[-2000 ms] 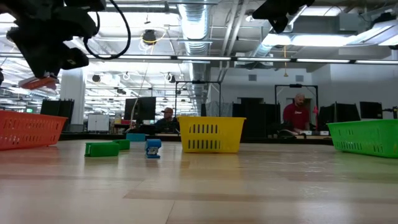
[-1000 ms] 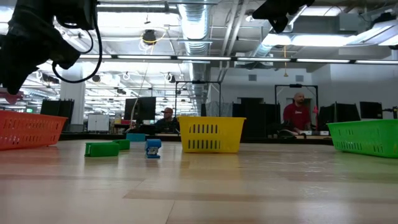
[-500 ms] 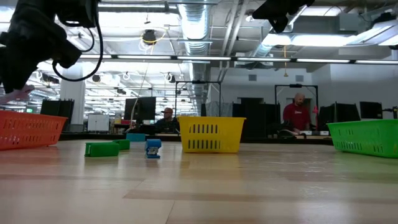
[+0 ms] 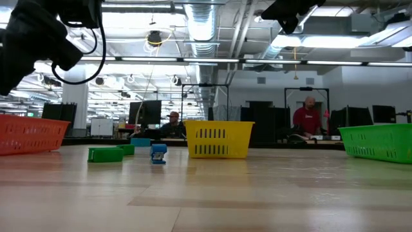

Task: Pick and place Stapler, Stapler remover, tape
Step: Put the green stapler into the green basket

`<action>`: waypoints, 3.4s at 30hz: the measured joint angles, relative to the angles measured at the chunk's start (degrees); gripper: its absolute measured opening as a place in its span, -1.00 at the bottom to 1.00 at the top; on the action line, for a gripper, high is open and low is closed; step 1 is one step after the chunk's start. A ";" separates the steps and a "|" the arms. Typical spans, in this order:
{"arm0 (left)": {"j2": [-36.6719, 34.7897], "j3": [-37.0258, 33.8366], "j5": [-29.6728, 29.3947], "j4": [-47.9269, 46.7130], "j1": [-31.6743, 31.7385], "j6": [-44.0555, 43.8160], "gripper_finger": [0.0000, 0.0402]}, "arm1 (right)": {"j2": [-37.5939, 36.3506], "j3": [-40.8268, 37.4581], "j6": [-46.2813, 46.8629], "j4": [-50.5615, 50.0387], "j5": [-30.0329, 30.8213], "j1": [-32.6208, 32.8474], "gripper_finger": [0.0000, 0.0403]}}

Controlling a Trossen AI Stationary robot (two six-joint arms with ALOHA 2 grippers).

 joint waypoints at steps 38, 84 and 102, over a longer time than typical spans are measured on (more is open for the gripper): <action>0.76 8.18 -1.02 44.20 0.00 7.25 -0.13 | -0.02 0.00 -0.22 0.00 0.00 0.00 -1.00; 30.75 19.60 -5.56 28.28 2.10 54.62 0.50 | -0.02 0.00 -0.02 -0.50 0.00 0.00 -1.00; 39.08 14.78 -14.48 28.84 1.38 60.85 0.50 | -0.02 0.00 -0.61 -1.51 -0.01 0.00 -1.00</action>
